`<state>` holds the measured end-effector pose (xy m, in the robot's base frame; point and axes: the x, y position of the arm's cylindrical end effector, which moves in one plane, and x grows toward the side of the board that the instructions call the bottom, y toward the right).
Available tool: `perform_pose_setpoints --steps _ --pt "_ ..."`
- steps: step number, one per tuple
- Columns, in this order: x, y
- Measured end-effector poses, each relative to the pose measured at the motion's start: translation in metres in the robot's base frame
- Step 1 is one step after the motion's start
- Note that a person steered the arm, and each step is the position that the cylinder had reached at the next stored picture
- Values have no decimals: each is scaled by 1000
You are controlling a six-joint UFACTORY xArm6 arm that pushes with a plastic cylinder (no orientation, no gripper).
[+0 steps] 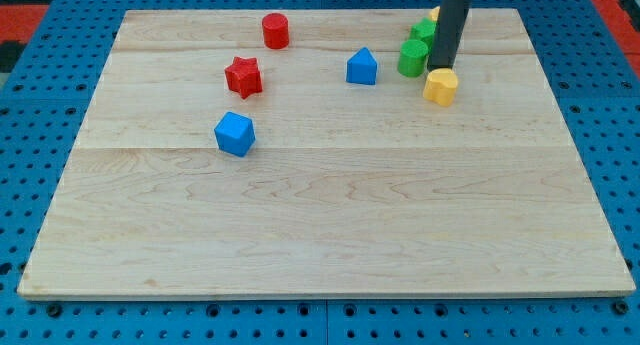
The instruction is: Push the green circle to the bottom right of the red circle
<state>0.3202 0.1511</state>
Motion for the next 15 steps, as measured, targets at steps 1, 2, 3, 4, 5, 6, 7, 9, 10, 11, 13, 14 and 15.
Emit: perform_pose_setpoints --steps 1,2,3,4,5,6,7,9,10,11,13,14,15 --pt "5 8" --pt "26 8" --pt "36 8" --pt "38 15" --pt "20 39" --pt "-28 62" --pt "-73 64" --pt "-98 65" --pt "-95 55" --pt "-96 45" --pt "-100 21" --pt "-100 14" --pt "-100 12"
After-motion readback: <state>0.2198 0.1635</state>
